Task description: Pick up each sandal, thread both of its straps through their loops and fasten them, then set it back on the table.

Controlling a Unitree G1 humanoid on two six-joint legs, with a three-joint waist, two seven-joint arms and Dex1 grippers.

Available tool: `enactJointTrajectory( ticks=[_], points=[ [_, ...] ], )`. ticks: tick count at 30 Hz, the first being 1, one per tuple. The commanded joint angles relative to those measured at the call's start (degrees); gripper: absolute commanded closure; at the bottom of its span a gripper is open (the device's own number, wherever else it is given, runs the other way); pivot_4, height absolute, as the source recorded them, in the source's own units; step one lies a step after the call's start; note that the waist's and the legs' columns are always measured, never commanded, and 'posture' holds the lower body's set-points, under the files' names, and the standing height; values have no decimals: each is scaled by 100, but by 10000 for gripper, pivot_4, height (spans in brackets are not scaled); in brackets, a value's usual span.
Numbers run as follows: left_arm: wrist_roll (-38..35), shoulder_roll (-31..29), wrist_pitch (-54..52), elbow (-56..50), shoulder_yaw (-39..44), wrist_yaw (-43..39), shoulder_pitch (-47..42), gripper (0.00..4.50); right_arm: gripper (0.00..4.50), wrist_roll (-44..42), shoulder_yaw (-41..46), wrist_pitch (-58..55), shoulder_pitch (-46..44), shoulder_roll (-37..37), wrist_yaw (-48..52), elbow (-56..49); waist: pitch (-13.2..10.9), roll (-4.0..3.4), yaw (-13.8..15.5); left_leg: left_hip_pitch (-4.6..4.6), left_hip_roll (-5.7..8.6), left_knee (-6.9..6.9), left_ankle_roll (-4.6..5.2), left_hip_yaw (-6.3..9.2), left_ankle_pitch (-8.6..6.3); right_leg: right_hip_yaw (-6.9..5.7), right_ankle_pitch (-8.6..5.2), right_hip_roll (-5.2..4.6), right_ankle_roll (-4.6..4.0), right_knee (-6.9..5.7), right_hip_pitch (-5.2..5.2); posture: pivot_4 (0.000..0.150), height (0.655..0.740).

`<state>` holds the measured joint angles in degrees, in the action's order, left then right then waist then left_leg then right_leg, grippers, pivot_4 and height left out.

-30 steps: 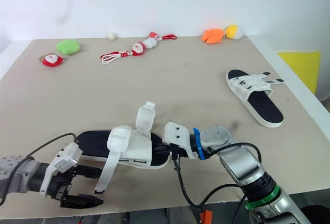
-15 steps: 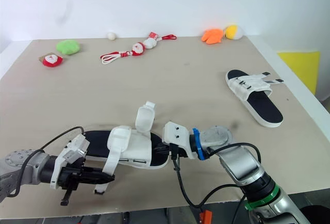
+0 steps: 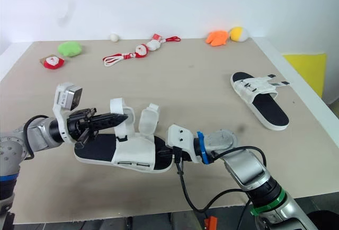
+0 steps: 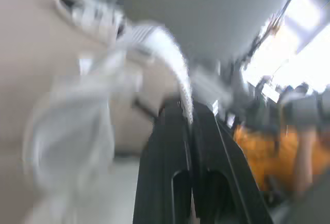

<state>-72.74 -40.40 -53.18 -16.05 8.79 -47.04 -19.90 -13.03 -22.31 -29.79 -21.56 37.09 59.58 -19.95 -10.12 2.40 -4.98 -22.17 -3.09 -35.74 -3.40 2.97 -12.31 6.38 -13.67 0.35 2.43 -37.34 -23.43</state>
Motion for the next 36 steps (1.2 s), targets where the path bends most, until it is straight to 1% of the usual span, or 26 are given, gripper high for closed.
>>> enactJointTrajectory(
  ticks=[1, 4, 7, 8, 13, 19, 22, 29, 36],
  points=[
    [187, 105, -2, -71, -87, -7, 6, 44761, 45000, 191, -224, -196, 103, 62, -18, 168, 2, -4, 0, 0, 1, 1, 0, 2, 0, 0, 0, 0, -1, 0, 0, 1500, 7400],
    [152, 158, -118, -150, -99, 14, 79, 44761, 45000, 192, -212, -208, 109, 79, -25, 153, 2, -4, 0, -1, 1, 2, 0, 8, 0, -1, -1, 4, -1, 0, 1, 1500, 7400],
    [159, 3, -290, -339, -105, 8, 247, 44761, 45000, 188, -197, -219, 138, 101, -35, 123, 2, -4, 1, -2, 1, 1, 0, 11, 0, -2, -1, 4, -1, 0, 2, 1500, 7400],
    [258, -50, -275, -416, -126, -30, 324, 44761, 45000, 183, -194, -226, 148, 103, -41, 111, 2, -4, 2, -2, 1, 1, 0, 11, 0, -1, -1, 4, -1, 0, 2, 1500, 7400],
    [159, -109, -436, -654, -55, 86, 586, 44761, 45000, 180, -208, -245, 169, 81, -62, 86, 2, -4, 7, -2, 1, 1, 0, 13, 0, -2, -16, 4, -27, 0, 2, 1500, 7400],
    [172, -155, -503, -839, -58, 96, 885, 44761, 45000, 162, -227, -251, 173, 61, -80, 77, 2, -4, 8, -2, 1, 1, 0, 15, 0, -2, -18, 5, -31, 0, 3, 1500, 7400],
    [73, -159, -547, -860, -18, 122, 922, 44761, 45000, 163, -231, -244, 178, 64, -80, 77, 2, -3, 8, -1, 1, 0, 0, 16, 0, -3, -18, 5, -31, 0, 4, 1500, 7400],
    [209, -297, -555, -927, -102, 2, 1048, 44761, 45000, 158, -239, -233, 175, 42, -88, 94, 2, -4, 6, -1, 1, 2, 0, 16, 0, -3, -21, 6, -36, 0, 2, 1500, 7400],
    [98, -317, -594, -1040, -12, 151, 1035, 44761, 45000, 155, -247, -217, 192, 33, -88, 95, 2, -4, 5, 0, 1, 3, 0, 16, 0, -3, -21, 6, -37, 0, 2, 1500, 7400]
  ],
)
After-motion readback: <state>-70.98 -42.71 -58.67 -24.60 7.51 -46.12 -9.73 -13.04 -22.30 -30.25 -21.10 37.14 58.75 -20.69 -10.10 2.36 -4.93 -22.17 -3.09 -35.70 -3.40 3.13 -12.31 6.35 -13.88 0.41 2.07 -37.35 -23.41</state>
